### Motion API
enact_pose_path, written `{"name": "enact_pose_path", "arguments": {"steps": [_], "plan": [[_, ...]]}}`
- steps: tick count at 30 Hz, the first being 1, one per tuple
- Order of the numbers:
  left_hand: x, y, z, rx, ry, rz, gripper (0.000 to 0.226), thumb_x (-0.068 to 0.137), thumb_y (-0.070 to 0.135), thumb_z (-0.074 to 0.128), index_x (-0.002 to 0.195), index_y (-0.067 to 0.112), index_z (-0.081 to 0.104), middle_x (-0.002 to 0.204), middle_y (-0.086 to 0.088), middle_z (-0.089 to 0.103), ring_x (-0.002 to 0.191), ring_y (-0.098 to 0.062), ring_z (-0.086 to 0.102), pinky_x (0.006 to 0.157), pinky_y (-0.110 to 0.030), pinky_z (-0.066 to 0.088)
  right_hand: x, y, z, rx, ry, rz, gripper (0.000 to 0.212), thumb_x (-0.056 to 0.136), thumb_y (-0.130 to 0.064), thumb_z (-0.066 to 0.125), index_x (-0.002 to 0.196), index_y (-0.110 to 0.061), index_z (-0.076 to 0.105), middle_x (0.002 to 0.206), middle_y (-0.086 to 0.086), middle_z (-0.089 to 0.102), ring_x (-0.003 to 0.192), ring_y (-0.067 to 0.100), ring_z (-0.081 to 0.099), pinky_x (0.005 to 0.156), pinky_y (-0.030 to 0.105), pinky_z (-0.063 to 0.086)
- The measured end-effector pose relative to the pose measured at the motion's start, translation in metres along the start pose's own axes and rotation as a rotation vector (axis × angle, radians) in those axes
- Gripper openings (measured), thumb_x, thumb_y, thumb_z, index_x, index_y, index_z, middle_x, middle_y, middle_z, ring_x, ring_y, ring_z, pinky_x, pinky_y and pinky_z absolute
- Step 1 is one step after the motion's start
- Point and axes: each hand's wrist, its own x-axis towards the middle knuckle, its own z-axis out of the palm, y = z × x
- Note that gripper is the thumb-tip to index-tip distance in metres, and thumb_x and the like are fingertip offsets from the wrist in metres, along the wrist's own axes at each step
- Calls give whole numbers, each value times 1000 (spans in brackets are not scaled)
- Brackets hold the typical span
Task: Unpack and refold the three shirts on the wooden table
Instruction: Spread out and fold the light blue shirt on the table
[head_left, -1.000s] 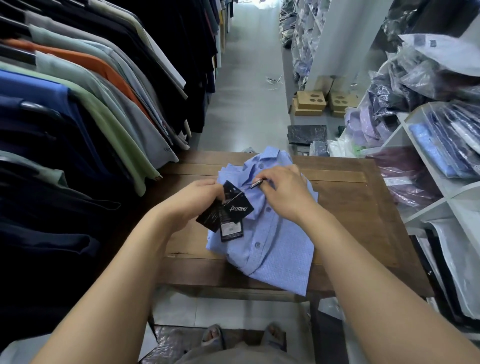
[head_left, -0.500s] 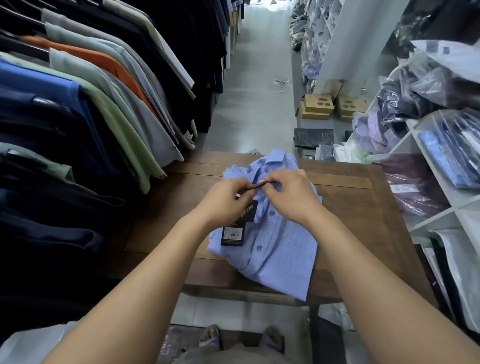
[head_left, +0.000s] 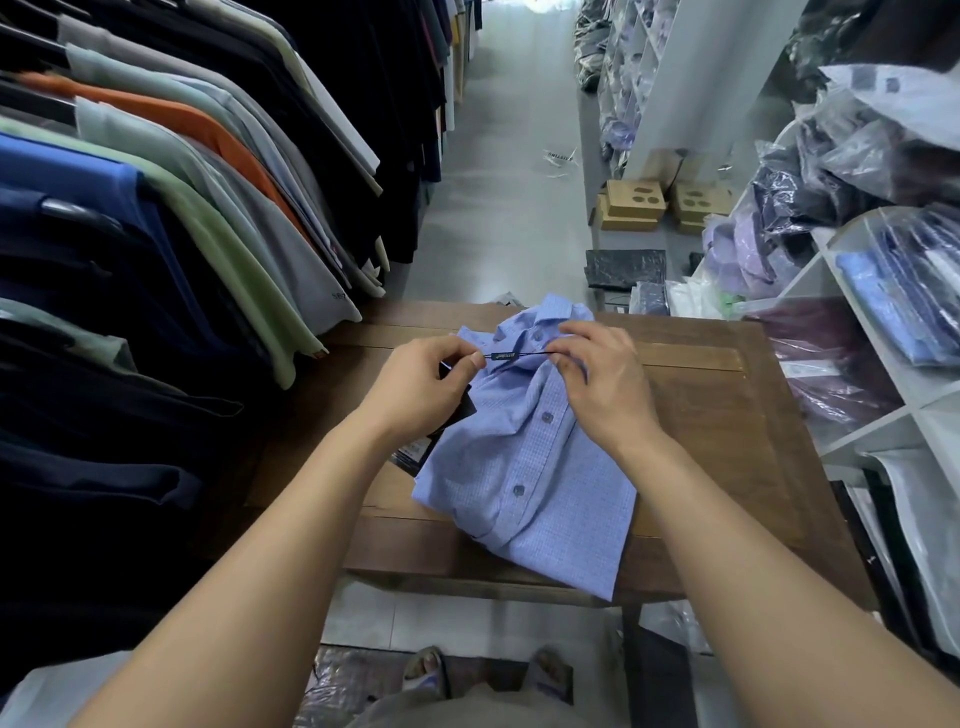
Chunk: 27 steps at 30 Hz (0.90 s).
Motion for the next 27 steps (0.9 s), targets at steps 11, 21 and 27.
{"name": "enact_pose_path", "arguments": {"steps": [11, 21, 27], "plan": [[6, 4, 14, 52, 80, -36, 19, 99, 31, 58, 92, 27, 74, 76, 11, 70, 70, 0, 60, 66, -27, 47, 0, -21, 2, 109, -28, 76, 17, 97, -13, 62, 102, -16, 78, 96, -3, 76, 89, 14, 66, 79, 25, 47], [9, 9, 22, 56, -50, 26, 19, 100, 30, 58, 85, 29, 70, 73, 15, 67, 69, -1, 60, 66, -22, 42, 5, -15, 6, 43, -57, 54, 19, 96, -9, 58, 90, -11, 76, 89, 2, 75, 88, 23, 64, 79, 31, 45], [15, -4, 15, 182, 48, -139, 23, 99, 36, 54, 88, 22, 69, 73, 7, 66, 80, -23, 62, 73, -41, 56, 1, -4, 0, -39, -25, 160, 21, 100, -18, 56, 104, -15, 76, 98, 0, 75, 98, 27, 60, 82, 34, 47]]}}
